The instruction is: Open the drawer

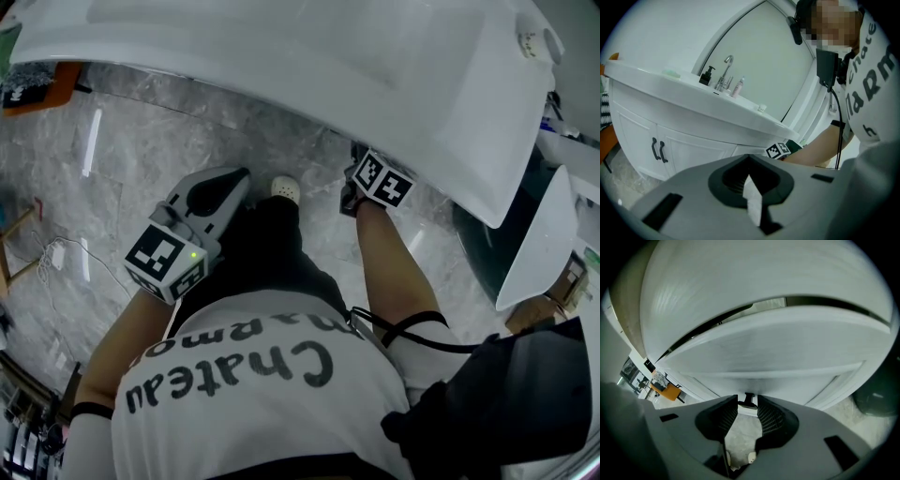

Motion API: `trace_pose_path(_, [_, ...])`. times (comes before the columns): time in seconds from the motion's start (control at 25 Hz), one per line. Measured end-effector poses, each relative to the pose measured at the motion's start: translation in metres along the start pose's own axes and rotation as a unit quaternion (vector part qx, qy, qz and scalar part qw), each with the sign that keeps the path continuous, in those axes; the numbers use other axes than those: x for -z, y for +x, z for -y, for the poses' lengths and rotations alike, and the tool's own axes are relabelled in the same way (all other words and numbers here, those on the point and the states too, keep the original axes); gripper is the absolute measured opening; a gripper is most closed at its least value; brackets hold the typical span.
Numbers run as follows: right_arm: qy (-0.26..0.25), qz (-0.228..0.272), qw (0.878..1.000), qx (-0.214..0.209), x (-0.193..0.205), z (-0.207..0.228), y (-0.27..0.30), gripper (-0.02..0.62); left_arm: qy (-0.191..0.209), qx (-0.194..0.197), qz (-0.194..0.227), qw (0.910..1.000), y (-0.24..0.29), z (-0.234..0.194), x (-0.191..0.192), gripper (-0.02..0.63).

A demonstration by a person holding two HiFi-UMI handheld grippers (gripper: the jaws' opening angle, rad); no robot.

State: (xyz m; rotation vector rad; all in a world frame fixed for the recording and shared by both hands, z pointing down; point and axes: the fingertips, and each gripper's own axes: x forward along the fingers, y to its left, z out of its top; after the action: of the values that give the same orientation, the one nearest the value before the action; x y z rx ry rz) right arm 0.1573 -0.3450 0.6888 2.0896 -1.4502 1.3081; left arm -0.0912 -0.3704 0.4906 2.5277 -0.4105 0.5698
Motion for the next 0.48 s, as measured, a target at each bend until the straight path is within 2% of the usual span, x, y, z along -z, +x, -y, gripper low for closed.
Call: trace_pose_path(0.48, [-0.012, -0.009, 1.000, -0.002, 0.028, -0.009, -0.015, 0.135, 0.010, 0.026, -0.015, 0.9995, -0.007, 0.007, 0.009, 0.008])
